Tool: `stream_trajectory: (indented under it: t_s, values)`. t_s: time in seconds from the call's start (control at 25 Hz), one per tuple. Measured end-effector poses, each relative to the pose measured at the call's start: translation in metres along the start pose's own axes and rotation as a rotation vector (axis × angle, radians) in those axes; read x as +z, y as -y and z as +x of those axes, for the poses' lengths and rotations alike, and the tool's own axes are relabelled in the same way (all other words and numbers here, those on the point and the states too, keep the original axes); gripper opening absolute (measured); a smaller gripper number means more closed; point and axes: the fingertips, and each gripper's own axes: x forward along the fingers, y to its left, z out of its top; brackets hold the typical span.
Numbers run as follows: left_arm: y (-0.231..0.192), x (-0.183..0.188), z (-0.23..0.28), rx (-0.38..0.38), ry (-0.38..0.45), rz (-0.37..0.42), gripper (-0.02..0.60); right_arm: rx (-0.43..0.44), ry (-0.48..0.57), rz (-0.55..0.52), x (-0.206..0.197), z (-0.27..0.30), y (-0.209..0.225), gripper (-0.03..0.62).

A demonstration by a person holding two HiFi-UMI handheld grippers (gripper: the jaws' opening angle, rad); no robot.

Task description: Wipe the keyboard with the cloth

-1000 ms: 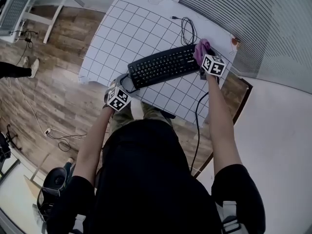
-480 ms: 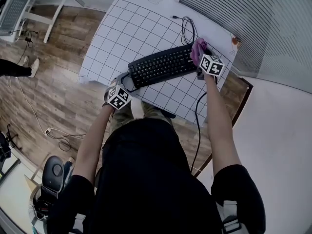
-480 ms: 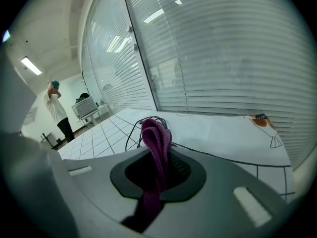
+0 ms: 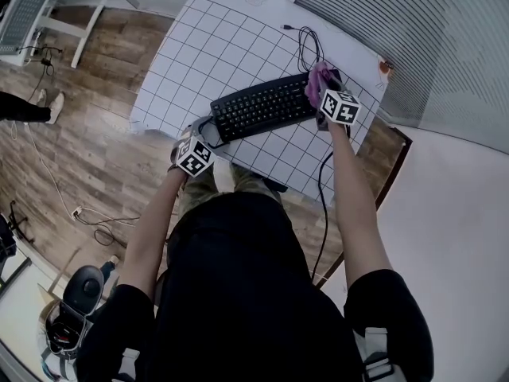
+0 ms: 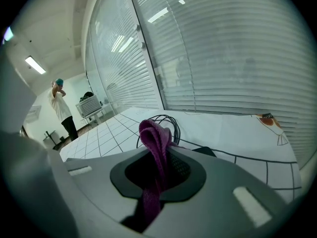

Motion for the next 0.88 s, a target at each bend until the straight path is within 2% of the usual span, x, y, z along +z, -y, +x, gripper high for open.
stream_trajectory:
  t_s: [0.68, 0.88]
  values:
    - [0.000, 0.000, 0.000, 0.002, 0.013, -0.002, 0.402, 0.077, -0.024, -0.092, -0.009, 0.005, -0.054, 0.044]
    - [0.000, 0.000, 0.001, 0.004, 0.017, -0.002, 0.402, 0.090, -0.024, -0.086, -0.011, 0.007, -0.063, 0.044]
